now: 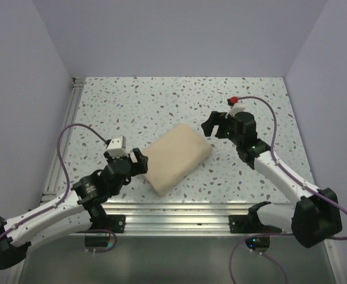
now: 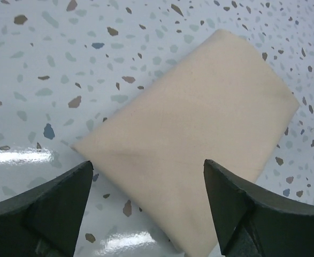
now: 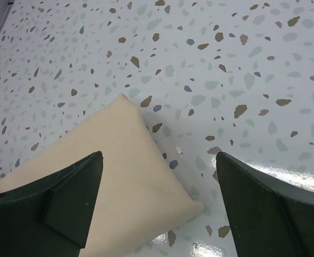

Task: Prepare the surgical pack

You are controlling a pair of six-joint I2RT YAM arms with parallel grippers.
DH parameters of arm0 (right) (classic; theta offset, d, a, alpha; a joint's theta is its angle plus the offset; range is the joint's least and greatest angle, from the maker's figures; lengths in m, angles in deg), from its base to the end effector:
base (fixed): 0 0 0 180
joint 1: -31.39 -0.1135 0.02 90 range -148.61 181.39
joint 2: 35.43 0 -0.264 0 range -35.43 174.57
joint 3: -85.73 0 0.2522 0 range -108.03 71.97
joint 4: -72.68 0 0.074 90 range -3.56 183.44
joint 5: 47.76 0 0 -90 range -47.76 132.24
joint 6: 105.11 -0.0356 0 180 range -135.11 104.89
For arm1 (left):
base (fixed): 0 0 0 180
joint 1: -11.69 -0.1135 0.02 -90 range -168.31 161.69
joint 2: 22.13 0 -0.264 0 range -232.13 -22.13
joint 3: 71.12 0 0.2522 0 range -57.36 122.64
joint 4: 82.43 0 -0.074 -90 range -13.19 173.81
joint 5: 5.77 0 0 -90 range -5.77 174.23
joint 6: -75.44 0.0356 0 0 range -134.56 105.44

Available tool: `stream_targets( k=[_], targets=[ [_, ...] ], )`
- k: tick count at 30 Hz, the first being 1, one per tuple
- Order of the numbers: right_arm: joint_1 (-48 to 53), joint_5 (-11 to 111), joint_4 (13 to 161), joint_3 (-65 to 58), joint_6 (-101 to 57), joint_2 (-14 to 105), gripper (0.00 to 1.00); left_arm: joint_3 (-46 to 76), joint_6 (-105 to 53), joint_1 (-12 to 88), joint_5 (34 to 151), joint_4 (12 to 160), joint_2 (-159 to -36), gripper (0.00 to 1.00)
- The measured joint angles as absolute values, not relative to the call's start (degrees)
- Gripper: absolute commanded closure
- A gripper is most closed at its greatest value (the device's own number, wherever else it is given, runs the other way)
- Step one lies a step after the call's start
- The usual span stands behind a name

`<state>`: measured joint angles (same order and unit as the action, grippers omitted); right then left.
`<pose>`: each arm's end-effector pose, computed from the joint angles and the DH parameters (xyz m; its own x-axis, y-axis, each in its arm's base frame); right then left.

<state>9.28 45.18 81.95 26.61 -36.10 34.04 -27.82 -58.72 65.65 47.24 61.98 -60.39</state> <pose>0.2575 0.1066 0.2786 -0.4411 0.2069 -0.8733 -0.2813 0.8921 0.3535 0.1068 -0.1104 0.2471 -0.4521 -0.3244 -0.8309 0.0363 0.9240 -0.3806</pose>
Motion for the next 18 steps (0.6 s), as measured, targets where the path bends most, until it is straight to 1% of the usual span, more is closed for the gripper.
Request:
stream_targets(
  k=[2, 6, 7, 10, 14, 18],
  targets=[
    [9.28, 41.92, 82.73, 29.36, -36.34, 29.67, 0.09, -27.15, -57.08, 65.65, 44.92, 62.0, -59.69, 0.07],
    [9.28, 36.65, 82.93, 37.6, -36.58, 18.26, 0.09, -27.17, -53.49, 65.65, 41.57, 62.62, -58.2, 0.06],
    [9.28, 35.47, 82.87, 39.92, -36.63, 15.31, 0.09, -27.28, -52.71, 65.65, 41.03, 63.03, -57.68, 0.0],
    [9.28, 32.63, 82.98, 45.6, -36.74, 8.53, 0.09, -29.44, -50.43, 65.65, 40.59, 65.87, -54.0, 0.0],
    [9.28, 30.27, 81.82, 52.9, -36.67, 1.76, 0.08, -36.39, -47.35, 65.65, 41.79, 70.22, -45.5, 0.0],
    [9.28, 29.22, 80.46, 59.66, -36.5, -3.79, 0.08, -42.58, -43.79, 65.65, 44.44, 75.69, -40.06, 0.0]
  ],
)
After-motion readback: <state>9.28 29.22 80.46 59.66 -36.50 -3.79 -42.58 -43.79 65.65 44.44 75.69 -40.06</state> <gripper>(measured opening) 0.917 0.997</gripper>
